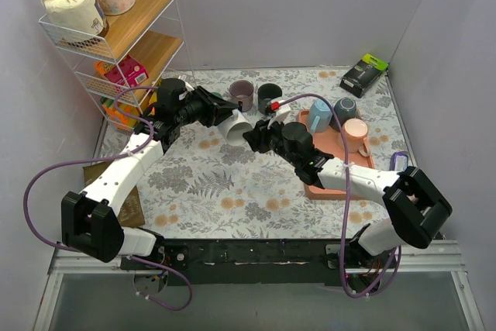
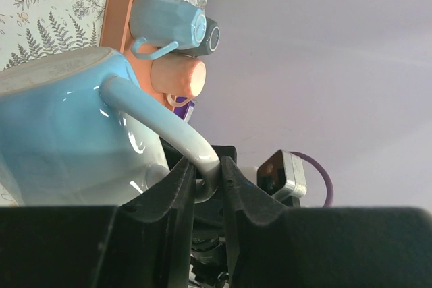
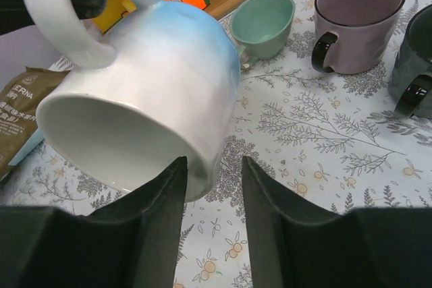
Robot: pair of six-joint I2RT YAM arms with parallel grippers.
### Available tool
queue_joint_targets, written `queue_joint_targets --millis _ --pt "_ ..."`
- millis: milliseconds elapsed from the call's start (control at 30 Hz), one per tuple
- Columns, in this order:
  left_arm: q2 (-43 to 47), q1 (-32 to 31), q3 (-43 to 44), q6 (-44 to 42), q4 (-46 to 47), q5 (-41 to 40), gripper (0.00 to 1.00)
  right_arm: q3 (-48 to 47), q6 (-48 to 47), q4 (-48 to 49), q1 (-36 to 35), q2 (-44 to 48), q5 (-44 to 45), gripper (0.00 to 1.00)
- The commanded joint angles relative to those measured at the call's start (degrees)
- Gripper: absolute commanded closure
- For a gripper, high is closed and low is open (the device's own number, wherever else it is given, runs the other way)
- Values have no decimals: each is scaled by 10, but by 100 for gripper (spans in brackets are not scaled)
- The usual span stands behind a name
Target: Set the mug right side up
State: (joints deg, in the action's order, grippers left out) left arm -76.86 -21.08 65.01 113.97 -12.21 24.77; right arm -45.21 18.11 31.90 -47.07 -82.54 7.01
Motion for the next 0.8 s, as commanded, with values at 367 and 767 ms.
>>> queue_joint_targets --millis 367,767 --pt "34 3 -13 83 21 -2 81 -64 10 -18 10 4 10 99" --pt "19 3 -2 -301 -47 -5 18 -218 -99 -447 39 12 -87 99"
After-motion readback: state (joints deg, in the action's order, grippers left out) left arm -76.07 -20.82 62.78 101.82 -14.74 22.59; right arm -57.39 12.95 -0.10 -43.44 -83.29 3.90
